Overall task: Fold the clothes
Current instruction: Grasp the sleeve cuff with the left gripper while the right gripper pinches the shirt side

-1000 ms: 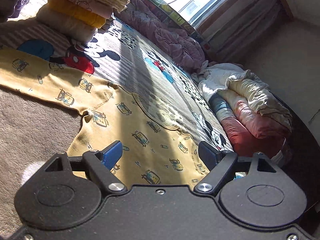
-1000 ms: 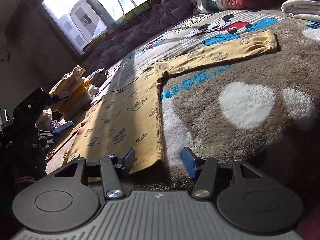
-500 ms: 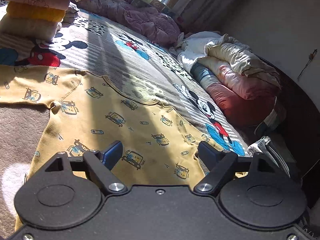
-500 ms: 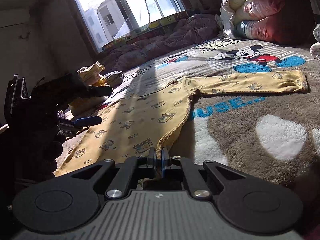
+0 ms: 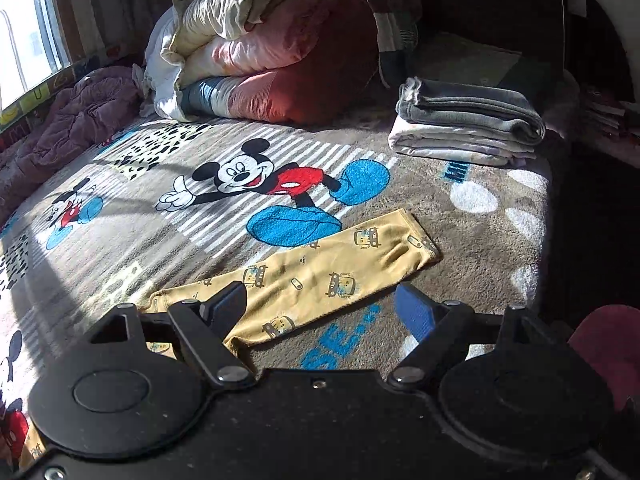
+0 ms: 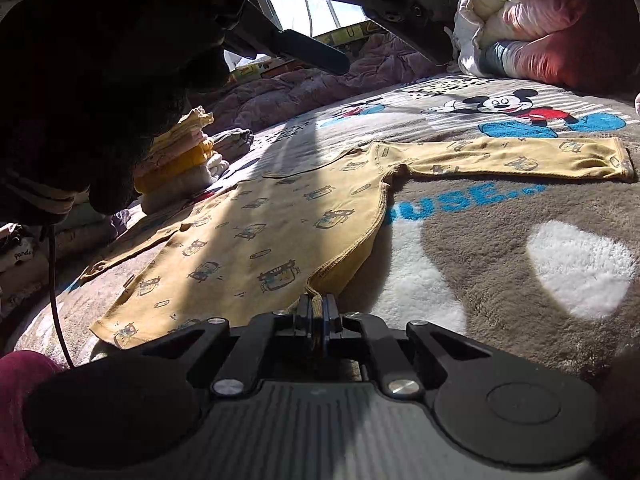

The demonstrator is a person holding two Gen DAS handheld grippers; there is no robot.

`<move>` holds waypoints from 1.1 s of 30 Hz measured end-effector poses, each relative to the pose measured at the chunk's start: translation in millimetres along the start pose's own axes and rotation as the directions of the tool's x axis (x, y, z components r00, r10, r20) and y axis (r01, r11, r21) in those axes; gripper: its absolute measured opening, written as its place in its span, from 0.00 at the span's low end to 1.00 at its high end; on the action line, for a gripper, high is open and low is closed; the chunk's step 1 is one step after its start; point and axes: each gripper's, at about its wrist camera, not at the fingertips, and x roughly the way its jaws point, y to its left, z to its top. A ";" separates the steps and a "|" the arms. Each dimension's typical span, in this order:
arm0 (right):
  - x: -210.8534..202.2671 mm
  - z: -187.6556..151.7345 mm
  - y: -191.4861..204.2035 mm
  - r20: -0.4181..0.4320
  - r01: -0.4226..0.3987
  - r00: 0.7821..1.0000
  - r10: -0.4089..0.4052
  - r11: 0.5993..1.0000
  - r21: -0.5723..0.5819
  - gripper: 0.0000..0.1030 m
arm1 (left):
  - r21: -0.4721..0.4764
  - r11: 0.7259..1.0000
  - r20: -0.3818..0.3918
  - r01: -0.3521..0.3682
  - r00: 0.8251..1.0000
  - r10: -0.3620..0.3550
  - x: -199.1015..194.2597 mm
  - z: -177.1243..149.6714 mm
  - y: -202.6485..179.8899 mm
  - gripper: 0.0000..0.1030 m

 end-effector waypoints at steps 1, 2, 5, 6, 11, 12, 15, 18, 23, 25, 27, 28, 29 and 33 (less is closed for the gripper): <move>-0.1 -0.3 -1.3 0.005 0.001 1.000 -0.001 1.000 -0.003 0.07 | 0.049 0.999 -0.030 0.016 0.999 -0.015 11.6 11.4 -12.4 0.79; -0.3 -0.6 -2.6 0.009 0.002 1.000 -0.002 1.000 -0.007 0.07 | 0.091 0.995 -0.052 0.028 0.998 -0.023 23.8 20.6 -24.9 0.79; 1.9 -2.7 -8.0 0.010 0.007 1.000 -0.007 1.000 0.003 0.07 | 0.202 0.978 -0.125 0.055 0.992 -0.030 63.1 36.2 -60.1 0.76; 2.6 -3.7 -9.3 0.009 0.008 1.000 -0.008 1.000 0.006 0.07 | 0.246 0.968 -0.144 0.052 0.989 -0.016 74.8 36.1 -70.8 0.72; 5.2 -7.8 -11.9 0.008 0.004 1.000 -0.004 1.000 0.021 0.07 | 0.417 0.909 -0.224 0.030 0.972 0.070 116.1 26.9 -99.3 0.57; 5.6 -8.3 -12.2 0.009 0.003 1.000 -0.003 1.000 0.026 0.07 | 0.430 0.903 -0.232 0.029 0.970 0.079 121.2 24.8 -101.1 0.52; 6.1 -8.3 -13.1 0.008 -0.003 1.000 0.003 0.999 0.035 0.07 | 0.455 0.891 -0.226 -0.009 0.966 0.125 136.2 22.6 -105.1 0.44; 6.7 -7.8 -15.0 0.006 -0.010 1.000 0.010 0.999 0.045 0.07 | 0.475 0.878 -0.207 -0.063 0.962 0.181 149.2 25.6 -111.6 0.41; 7.4 -8.2 -15.4 0.006 -0.012 1.000 0.012 0.999 0.047 0.07 | 0.561 0.814 -0.169 -0.151 0.942 0.291 164.2 32.6 -131.7 0.43; 7.6 -8.4 -15.6 0.007 -0.012 1.000 0.012 0.999 0.048 0.07 | 0.567 0.804 -0.165 -0.181 0.931 0.325 170.4 35.0 -132.5 0.42; 7.9 -8.6 -15.7 0.007 -0.013 1.000 0.013 0.999 0.049 0.07 | 0.532 0.825 -0.179 -0.192 0.927 0.331 171.5 37.7 -126.5 0.09; 8.0 -8.6 -15.8 0.007 -0.013 1.000 0.013 0.999 0.049 0.07 | 0.503 0.840 -0.178 -0.201 0.927 0.329 168.9 39.7 -121.3 0.06; 7.8 -8.7 -15.7 0.008 -0.013 1.000 0.013 0.999 0.050 0.07 | 0.467 0.856 -0.158 -0.222 0.931 0.328 162.6 42.5 -113.7 0.06; 2.9 -6.8 -16.6 0.024 -0.014 1.000 0.013 0.998 0.056 0.07 | 0.221 0.932 -0.082 -0.289 0.946 0.313 119.0 57.1 -60.6 0.05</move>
